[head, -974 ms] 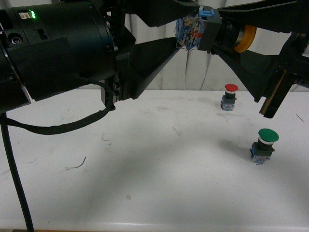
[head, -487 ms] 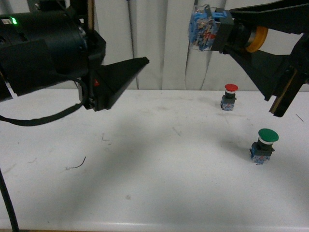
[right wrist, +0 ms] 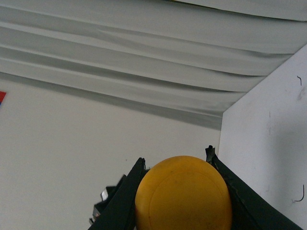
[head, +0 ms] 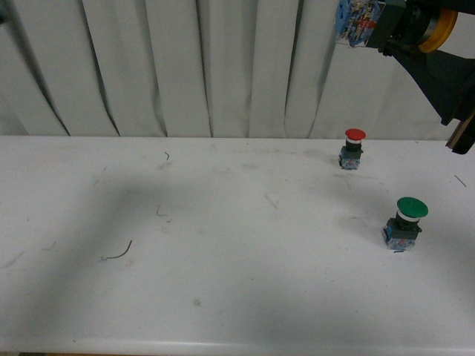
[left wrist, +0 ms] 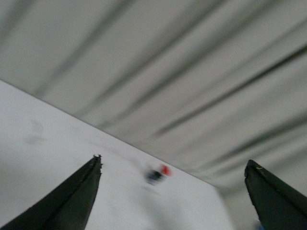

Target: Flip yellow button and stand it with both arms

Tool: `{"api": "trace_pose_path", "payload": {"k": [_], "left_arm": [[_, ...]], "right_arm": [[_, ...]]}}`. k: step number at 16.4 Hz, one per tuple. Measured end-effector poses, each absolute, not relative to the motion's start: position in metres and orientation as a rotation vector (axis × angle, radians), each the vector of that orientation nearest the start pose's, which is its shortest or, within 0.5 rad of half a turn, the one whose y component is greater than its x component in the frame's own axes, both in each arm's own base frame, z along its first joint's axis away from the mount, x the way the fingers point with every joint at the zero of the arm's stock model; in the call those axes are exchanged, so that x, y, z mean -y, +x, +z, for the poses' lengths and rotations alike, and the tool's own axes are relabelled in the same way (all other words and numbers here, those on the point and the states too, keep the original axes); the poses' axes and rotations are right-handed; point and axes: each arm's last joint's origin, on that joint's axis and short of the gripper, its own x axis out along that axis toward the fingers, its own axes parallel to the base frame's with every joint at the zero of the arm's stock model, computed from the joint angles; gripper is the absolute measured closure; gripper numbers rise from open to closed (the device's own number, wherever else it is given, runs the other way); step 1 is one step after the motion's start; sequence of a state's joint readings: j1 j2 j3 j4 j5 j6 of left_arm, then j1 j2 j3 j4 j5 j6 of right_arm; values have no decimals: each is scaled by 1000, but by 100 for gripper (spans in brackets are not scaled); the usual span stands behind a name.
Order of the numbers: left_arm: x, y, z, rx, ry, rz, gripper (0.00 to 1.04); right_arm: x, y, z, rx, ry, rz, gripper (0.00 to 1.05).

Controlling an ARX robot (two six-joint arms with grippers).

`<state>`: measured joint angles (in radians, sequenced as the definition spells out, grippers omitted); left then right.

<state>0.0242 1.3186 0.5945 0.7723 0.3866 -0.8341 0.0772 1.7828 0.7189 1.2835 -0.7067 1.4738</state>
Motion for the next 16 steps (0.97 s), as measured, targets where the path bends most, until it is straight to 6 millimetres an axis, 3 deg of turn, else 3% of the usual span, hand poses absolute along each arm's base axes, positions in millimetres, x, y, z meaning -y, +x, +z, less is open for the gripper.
{"api": "trace_pose_path", "payload": {"k": [1,3,5,7,8,16], "left_arm": [[3,245,244,-70,-606,-165,25],[1,211,238,20,-241,-19,48],[0,197,219,-4,-78,0,72],[0,182,205,-16,-33,0,96],[0,176,204,3,-24,0,103],[0,139,178,-11,-18,0,103]], "right_arm": [[-45,332,196,-397,1316,784,70],[-48,330,202,-395,1297,812,70],[-47,327,210,-365,1274,831,70],[-47,327,210,-366,1259,838,70],[-47,327,210,-363,1253,838,70],[-58,323,212,-354,1210,867,70]]}}
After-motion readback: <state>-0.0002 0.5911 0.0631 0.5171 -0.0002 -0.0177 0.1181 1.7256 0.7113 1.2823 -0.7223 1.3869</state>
